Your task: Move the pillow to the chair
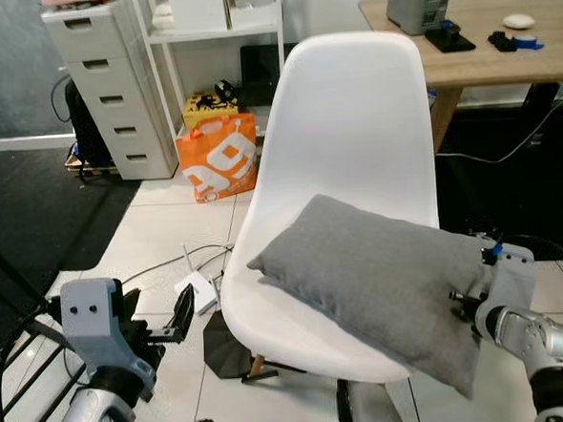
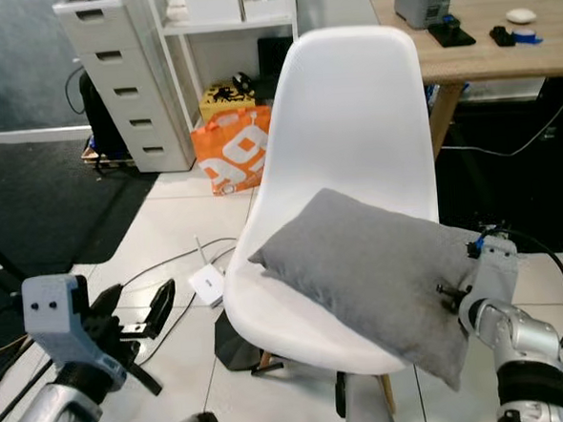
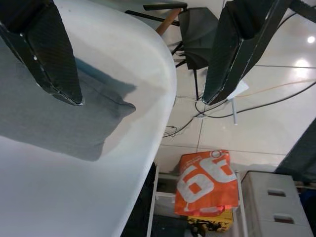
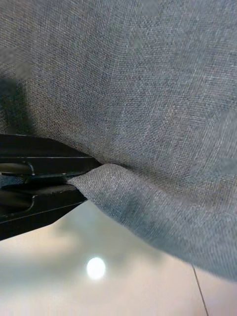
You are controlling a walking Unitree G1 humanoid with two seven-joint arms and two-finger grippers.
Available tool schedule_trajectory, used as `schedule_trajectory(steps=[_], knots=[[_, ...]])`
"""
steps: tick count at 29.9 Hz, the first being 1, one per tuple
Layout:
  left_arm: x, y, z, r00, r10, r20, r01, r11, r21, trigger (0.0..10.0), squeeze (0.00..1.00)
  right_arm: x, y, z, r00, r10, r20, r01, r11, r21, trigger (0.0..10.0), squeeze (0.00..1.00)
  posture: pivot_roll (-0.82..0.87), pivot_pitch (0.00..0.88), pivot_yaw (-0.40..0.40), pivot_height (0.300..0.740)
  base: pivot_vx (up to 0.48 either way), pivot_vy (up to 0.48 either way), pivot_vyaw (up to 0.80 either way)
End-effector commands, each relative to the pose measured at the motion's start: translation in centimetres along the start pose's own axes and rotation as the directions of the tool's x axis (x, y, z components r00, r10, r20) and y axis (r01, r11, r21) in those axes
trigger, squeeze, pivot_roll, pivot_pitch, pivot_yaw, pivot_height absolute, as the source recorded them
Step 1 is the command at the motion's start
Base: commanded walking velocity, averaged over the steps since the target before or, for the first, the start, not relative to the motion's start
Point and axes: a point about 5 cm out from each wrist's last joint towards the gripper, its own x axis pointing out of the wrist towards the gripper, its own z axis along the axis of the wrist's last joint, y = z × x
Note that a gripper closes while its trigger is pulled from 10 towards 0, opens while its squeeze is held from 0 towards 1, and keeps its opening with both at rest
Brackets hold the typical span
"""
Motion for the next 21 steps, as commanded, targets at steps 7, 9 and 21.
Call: schedule_trajectory(steps=[7,9,21], knots=[[0.0,0.0,0.3,1.000,-0.020,-0.004,0.020,1.000,0.015,10.0,0.00,0.1,-1.7,1.9,0.987,-0.100,0.126,0.100,0.995,0.007,10.0,0.00,-0.20,0.116,0.051,0.531,0.000,0.000,0.00],[-0.1,0.0,0.3,1.000,-0.023,-0.006,0.023,1.000,0.014,10.0,0.00,0.0,-1.9,3.0,0.978,-0.109,0.180,0.110,0.994,0.005,10.0,0.00,-0.20,0.117,0.051,0.531,0.000,0.000,0.00],[-0.2,-0.2,0.2,1.000,-0.027,-0.008,0.027,1.000,0.010,10.0,0.00,-1.0,-5.3,6.8,0.874,-0.347,0.340,0.373,0.928,-0.011,10.0,0.00,-0.19,0.124,0.049,0.531,0.000,0.000,0.00]])
